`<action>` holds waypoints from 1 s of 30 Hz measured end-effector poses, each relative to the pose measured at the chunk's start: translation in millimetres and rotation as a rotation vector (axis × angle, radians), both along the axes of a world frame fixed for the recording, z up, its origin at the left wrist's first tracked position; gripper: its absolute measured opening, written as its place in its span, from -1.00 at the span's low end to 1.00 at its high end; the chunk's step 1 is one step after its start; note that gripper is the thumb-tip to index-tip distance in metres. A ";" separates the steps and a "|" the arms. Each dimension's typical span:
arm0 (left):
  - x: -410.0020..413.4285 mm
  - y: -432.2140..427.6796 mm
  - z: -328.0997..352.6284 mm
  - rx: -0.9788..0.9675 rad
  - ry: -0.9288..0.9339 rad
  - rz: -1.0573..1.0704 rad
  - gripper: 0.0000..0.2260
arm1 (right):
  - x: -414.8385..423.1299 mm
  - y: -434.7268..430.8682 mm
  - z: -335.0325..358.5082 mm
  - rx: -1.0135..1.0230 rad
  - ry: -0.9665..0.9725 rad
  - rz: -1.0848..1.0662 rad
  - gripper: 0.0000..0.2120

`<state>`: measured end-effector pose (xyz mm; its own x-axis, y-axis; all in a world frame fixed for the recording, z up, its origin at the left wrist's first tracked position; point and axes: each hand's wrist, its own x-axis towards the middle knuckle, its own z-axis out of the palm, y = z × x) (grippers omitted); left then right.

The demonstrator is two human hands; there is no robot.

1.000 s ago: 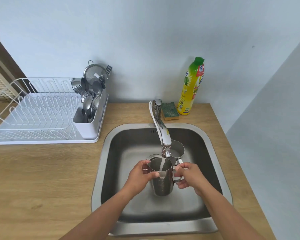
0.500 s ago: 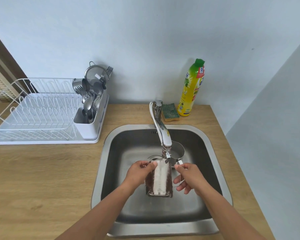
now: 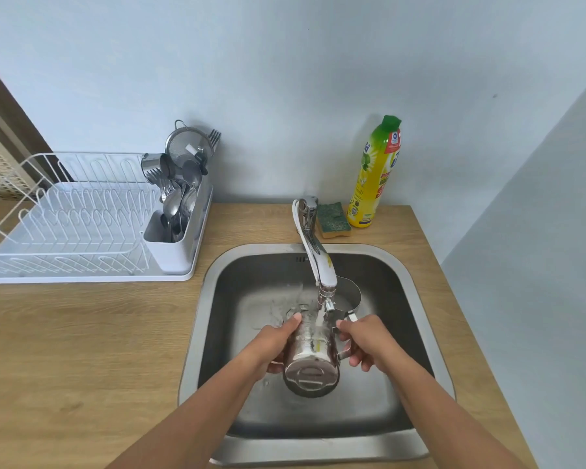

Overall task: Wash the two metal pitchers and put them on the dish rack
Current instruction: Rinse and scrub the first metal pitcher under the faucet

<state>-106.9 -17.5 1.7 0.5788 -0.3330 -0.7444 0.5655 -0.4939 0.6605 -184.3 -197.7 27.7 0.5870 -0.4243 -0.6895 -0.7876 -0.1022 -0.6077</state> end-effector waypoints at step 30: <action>-16.5 -1.6 -8.9 -0.337 -0.173 0.079 -0.35 | -29.1 -10.8 -6.4 -0.036 -0.312 -0.029 -0.91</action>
